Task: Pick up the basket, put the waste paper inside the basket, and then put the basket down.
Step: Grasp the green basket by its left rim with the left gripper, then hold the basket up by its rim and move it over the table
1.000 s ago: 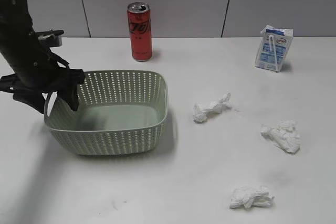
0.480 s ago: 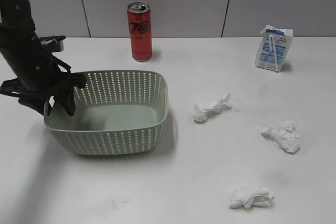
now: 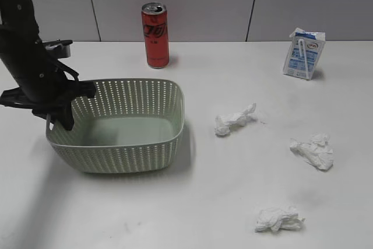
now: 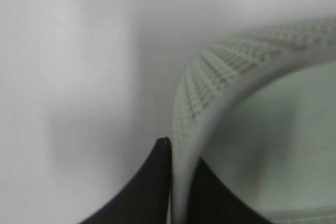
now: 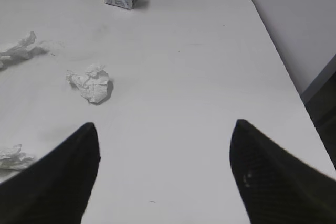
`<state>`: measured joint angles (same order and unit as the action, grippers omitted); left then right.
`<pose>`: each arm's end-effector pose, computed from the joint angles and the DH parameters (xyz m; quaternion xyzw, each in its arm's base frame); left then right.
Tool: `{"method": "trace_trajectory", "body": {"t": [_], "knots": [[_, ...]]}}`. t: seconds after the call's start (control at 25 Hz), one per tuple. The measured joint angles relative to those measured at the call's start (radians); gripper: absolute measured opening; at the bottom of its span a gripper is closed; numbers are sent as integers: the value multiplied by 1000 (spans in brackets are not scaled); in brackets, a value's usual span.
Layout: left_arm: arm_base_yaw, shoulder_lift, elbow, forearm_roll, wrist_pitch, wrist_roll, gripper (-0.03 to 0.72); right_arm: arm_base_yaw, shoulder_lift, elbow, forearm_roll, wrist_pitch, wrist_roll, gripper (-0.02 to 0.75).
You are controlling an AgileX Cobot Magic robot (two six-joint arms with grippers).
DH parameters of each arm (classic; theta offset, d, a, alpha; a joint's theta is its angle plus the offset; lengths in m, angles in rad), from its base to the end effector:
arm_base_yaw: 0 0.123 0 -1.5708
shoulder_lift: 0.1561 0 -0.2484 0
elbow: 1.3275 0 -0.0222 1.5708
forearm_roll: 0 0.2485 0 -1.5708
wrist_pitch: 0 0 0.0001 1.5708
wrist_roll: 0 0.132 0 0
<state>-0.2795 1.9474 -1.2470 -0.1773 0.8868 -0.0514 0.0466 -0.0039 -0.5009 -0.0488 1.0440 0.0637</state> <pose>0.3337 -0.1146 0.0818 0.0602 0.9951 -0.0754 0.0231 0.0671 -0.0024 0.2601 0.0080 0.8473 0.0049 0.5311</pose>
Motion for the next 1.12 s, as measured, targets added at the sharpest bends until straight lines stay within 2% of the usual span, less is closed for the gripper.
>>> {"method": "trace_trajectory", "body": {"t": [0.32,0.56,0.92,1.12], "knots": [[0,-115,0,1,57,-1,6,0,0,0,0,0,0,582],[0,-259,8,-12,187,-1,6,0,0,0,0,0,0,582],[0,-464,215,-64,147,-1,6,0,0,0,0,0,0,582],[0,-489,270,-67,129,-1,6,0,3,-4,-1,-4,-11,582]]}}
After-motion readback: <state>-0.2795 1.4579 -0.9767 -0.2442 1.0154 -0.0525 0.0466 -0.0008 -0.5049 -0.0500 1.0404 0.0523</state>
